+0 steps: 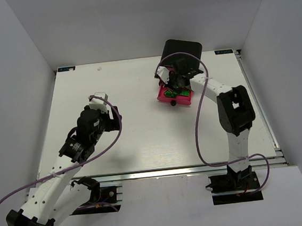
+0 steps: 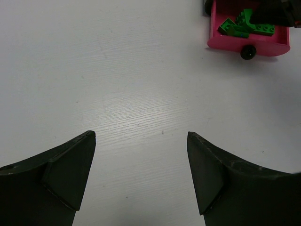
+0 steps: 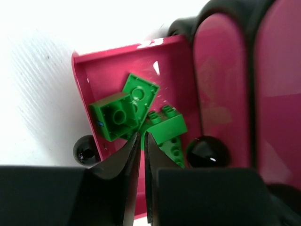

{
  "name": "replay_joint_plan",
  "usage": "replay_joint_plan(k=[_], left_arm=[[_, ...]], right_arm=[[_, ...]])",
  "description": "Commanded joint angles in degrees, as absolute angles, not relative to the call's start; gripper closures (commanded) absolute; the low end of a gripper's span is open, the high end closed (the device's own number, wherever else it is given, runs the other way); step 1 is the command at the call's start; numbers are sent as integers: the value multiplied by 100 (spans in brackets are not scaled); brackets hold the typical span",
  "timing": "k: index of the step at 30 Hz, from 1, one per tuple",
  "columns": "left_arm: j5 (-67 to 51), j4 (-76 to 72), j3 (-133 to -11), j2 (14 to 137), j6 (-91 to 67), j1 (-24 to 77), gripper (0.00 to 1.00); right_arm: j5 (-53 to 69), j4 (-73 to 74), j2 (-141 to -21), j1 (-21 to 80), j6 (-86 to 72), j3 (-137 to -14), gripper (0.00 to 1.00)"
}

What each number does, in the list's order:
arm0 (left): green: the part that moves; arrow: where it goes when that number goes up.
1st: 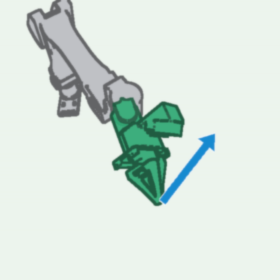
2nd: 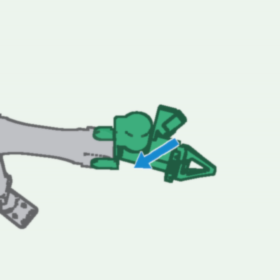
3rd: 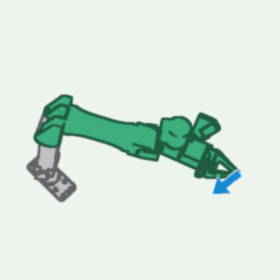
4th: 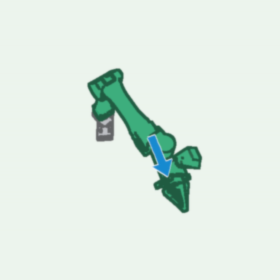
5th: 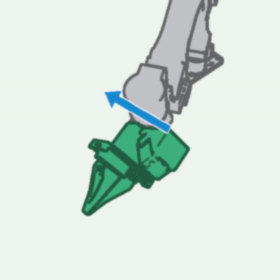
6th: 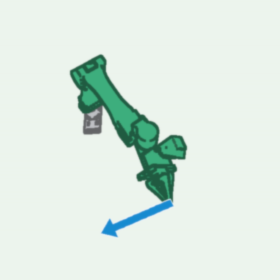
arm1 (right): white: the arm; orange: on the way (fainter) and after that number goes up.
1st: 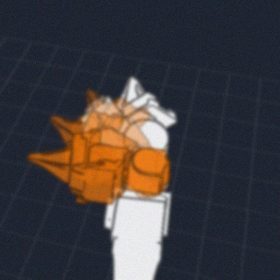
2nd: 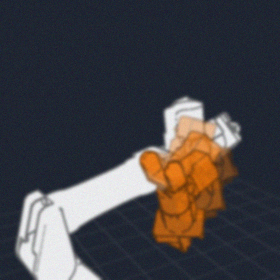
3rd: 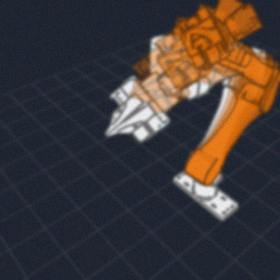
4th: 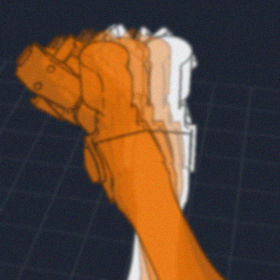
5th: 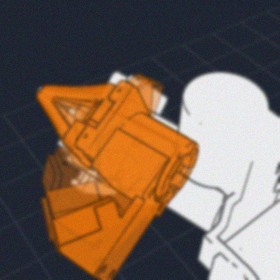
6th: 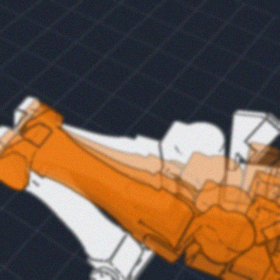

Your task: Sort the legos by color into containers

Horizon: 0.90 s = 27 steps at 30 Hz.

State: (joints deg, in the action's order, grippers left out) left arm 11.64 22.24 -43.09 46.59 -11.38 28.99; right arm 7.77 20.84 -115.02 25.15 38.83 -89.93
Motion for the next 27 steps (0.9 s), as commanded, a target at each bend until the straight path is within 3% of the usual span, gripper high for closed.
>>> replay_joint_plan(k=[1,18,27], left_arm=[[1248,2180,-4315,4526,-1090,2918,12],[1248,2188,-4315,4526,-1081,2918,12],[1266,2180,-4307,4500,-1090,2918,12]], right_arm=[[791,2390,-11689,2531,3990,-9281,88],[1538,2936,-12190,2549,3824,-9852,85],[432,1831,-11717,2566,3533,-9546,80]])
